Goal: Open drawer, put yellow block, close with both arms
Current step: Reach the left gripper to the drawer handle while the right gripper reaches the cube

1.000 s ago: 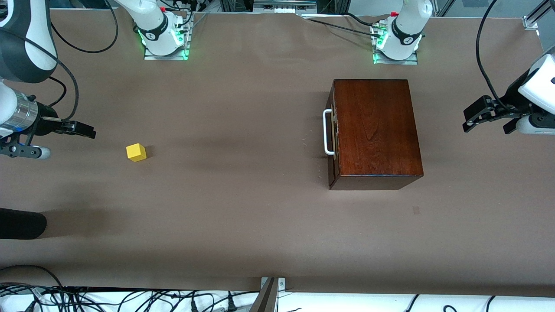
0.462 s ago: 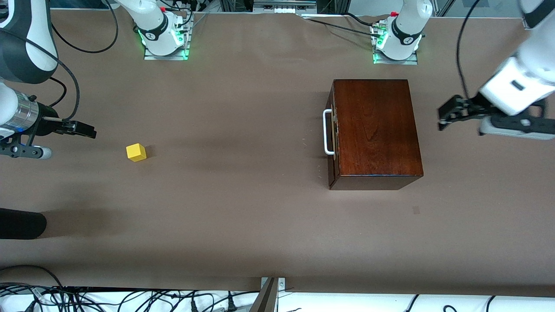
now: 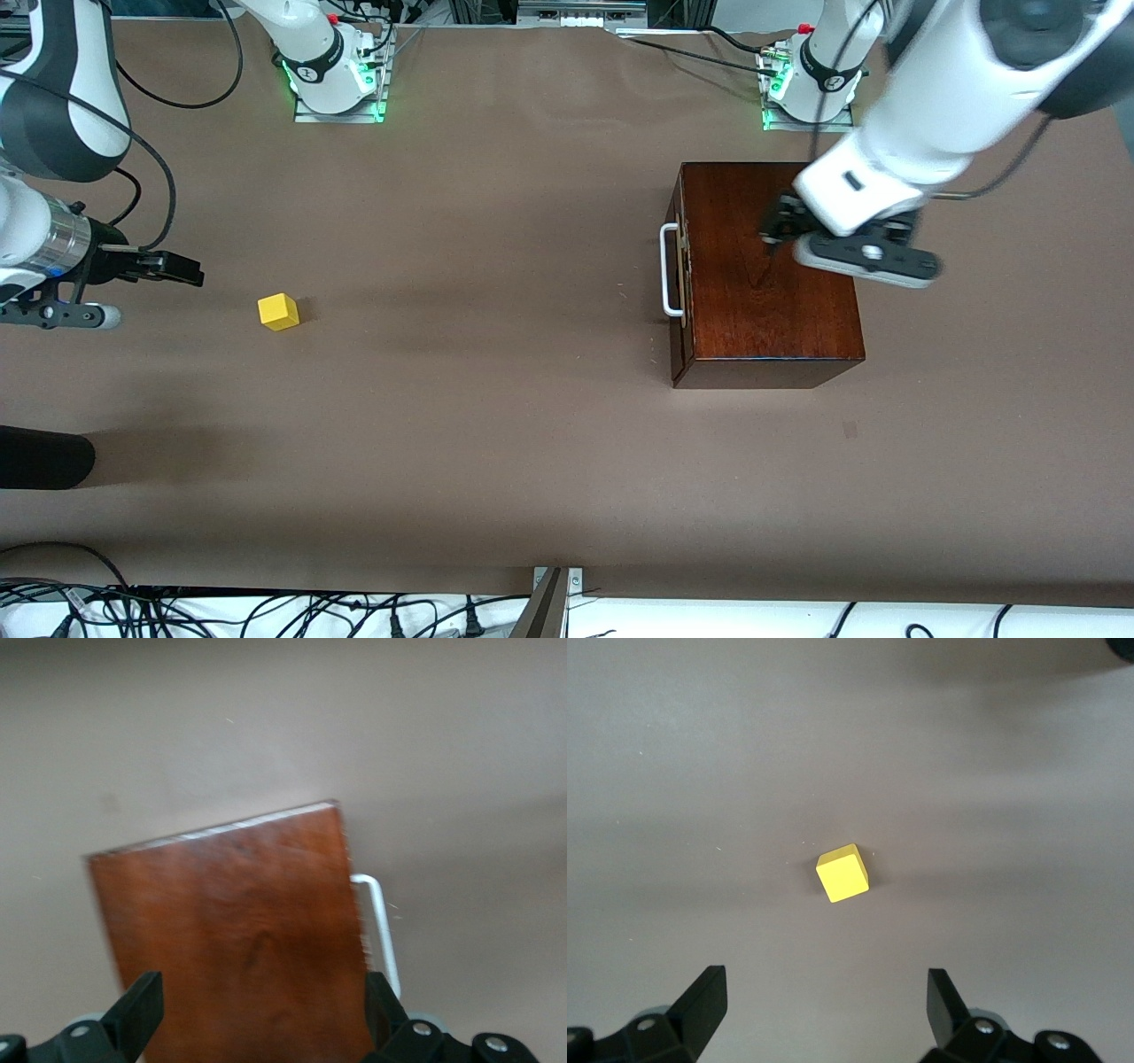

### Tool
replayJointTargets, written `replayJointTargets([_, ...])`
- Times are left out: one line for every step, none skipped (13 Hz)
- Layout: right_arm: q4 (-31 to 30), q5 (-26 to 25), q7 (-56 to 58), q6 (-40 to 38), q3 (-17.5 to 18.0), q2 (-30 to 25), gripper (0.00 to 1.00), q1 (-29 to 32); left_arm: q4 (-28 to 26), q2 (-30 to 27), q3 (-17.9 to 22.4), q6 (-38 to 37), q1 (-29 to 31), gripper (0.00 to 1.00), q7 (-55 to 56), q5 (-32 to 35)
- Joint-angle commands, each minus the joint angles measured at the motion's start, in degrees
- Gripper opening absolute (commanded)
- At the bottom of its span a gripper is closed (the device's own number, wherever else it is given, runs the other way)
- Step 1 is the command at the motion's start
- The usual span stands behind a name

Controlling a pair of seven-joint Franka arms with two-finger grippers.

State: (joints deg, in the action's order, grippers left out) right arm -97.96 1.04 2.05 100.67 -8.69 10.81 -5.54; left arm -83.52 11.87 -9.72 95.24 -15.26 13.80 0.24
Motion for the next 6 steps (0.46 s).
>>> replayJointTargets([-4.1, 0.9, 5.0, 3.6, 0.2, -1.1, 1.0, 0.3, 2.4, 4.3, 0.5, -0.3, -8.0, 1.0, 7.2, 4.0])
replayJointTargets([-5.7, 0.8, 7.4, 5.1, 0.2, -1.3, 1.0, 0.2, 2.5, 6.1, 0.5, -0.3, -10.7, 1.0, 10.8, 6.0])
replayJointTargets([-7.4, 0.8, 10.6, 6.8, 0.2, -1.5, 1.0, 0.2, 2.6, 7.3, 0.5, -0.3, -12.6, 1.0, 15.9, 6.0])
replayJointTargets([-9.4, 0.8, 13.9, 8.7, 0.2, -1.8, 1.0, 0.2, 2.5, 9.4, 0.6, -0.3, -14.1, 1.0, 19.9, 6.0])
replayJointTargets([-11.7, 0.8, 16.9, 10.8, 0.2, -2.3, 1.0, 0.2, 2.2, 10.5, 0.7, -0.2, -16.5, 1.0, 22.4, 6.3])
replayJointTargets([-14.3, 0.8, 19.1, 13.4, 0.3, -2.7, 1.0, 0.2, 2.1, 12.7, 0.7, 0.0, -17.3, 1.0, 24.7, 6.5])
